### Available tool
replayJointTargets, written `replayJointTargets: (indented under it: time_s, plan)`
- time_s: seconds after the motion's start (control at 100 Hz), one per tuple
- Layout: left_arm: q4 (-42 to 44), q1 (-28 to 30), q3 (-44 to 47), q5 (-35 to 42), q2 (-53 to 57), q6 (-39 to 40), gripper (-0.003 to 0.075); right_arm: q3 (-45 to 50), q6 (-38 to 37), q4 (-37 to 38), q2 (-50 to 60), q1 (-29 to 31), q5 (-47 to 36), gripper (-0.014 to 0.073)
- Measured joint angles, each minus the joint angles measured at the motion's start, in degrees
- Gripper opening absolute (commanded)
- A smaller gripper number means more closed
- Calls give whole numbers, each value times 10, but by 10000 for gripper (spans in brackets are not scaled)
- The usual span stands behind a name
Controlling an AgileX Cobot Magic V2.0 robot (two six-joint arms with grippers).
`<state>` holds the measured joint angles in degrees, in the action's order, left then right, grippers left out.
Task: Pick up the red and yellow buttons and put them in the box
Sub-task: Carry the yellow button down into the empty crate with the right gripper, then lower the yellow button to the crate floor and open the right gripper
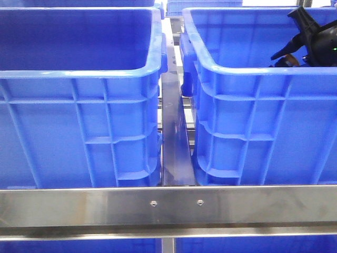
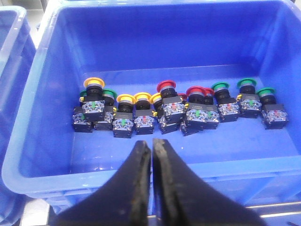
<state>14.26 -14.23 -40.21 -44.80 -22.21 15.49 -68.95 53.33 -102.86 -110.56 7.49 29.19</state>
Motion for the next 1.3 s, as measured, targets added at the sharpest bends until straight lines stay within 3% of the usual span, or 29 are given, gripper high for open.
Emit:
replayJointTargets:
  time_s: [0.48,0.74,1.08,1.18,1.3]
  plan:
    - [0,0,0,0,0,0,-19,-21,-13,0,-24,7,2,126]
    - [0,0,0,0,0,0,-19,-21,-15,0,-25,26,2,247]
    - [0,0,0,0,0,0,-19,-21,-17,0,-25,40,2,265]
    - [0,0,0,0,0,0,-19,-21,-17,0,-25,41,2,319]
    - [0,0,0,0,0,0,-19,-21,-17,0,-25,41,1,452]
